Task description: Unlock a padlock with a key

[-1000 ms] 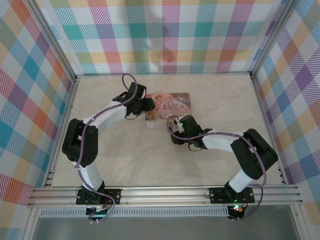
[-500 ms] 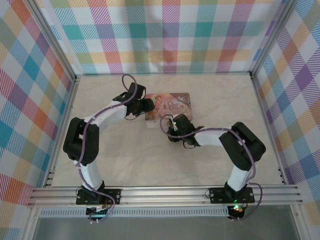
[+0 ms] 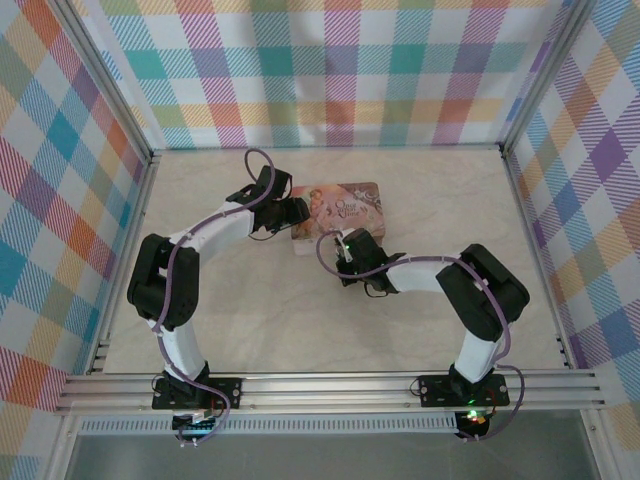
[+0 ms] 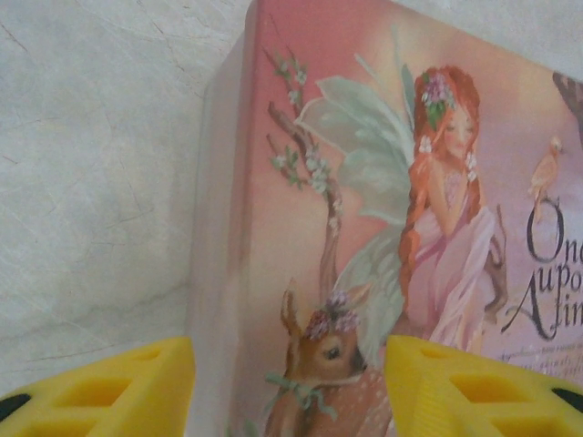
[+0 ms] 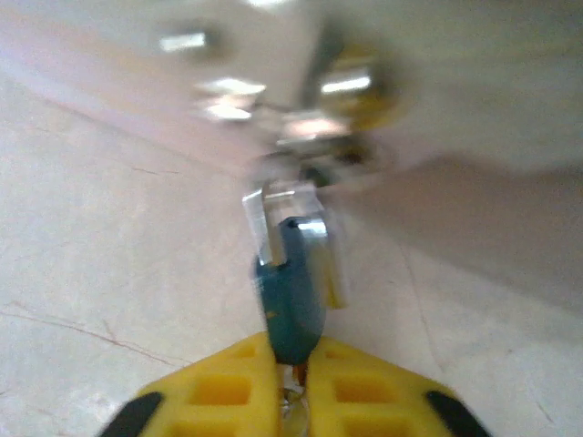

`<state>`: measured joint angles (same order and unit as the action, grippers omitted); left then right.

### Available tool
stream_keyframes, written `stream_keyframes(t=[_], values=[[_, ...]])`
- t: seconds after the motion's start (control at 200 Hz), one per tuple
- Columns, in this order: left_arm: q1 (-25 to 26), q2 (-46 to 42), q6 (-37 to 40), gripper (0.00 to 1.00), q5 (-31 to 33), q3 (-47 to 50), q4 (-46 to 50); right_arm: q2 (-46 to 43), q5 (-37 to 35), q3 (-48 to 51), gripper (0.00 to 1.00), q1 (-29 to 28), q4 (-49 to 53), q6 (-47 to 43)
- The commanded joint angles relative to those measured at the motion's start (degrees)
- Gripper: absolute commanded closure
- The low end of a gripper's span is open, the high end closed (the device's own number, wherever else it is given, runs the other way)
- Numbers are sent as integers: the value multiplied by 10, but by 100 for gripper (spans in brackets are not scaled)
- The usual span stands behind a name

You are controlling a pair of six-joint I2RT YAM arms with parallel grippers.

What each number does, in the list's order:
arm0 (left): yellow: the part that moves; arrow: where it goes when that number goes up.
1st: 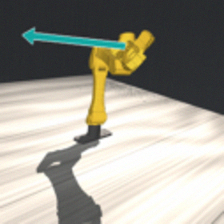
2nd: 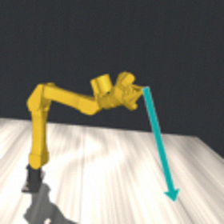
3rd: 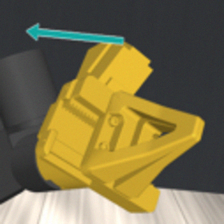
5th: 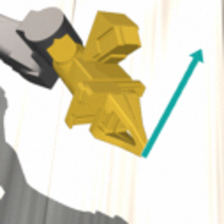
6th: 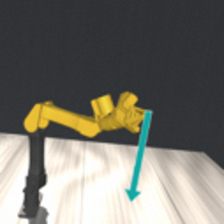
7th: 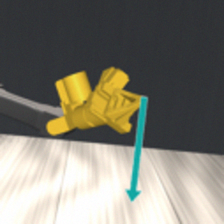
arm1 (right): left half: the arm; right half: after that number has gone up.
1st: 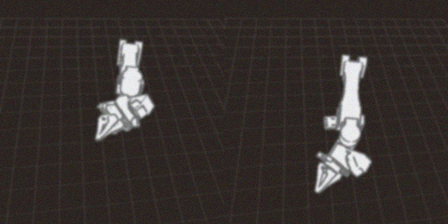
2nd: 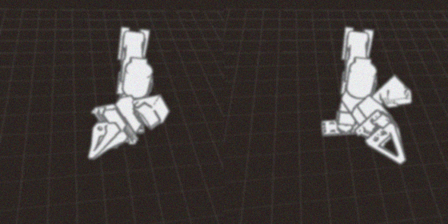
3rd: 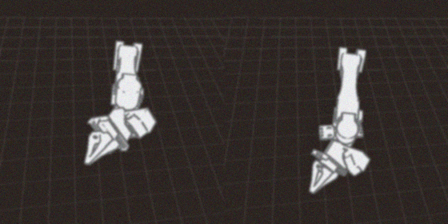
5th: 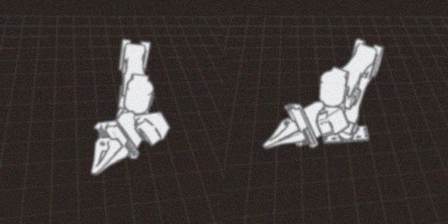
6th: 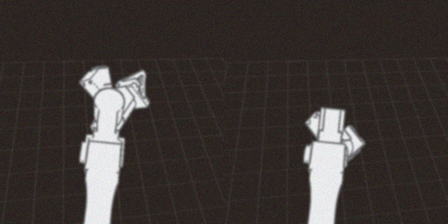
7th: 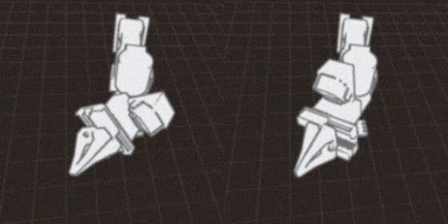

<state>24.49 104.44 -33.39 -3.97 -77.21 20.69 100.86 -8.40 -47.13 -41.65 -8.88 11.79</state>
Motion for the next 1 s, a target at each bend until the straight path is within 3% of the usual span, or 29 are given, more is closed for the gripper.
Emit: stream_keyframes(t=[0.0, 0.105, 0.575, 0.995], values=[[-13, 6, 4, 43, -2, -4, -4, -8, 4, 22, 95, -5, 10, -18], [-15, 7, 4, 43, -1, -3, -6, -23, 2, 25, 100, -6, 16, -37], [-21, 17, 6, 43, -6, -1, -12, -89, -8, 36, 100, -9, 57, -153], [-26, 33, 14, 43, -24, -14, -14, -66, -6, -19, 100, -19, 78, -262]])
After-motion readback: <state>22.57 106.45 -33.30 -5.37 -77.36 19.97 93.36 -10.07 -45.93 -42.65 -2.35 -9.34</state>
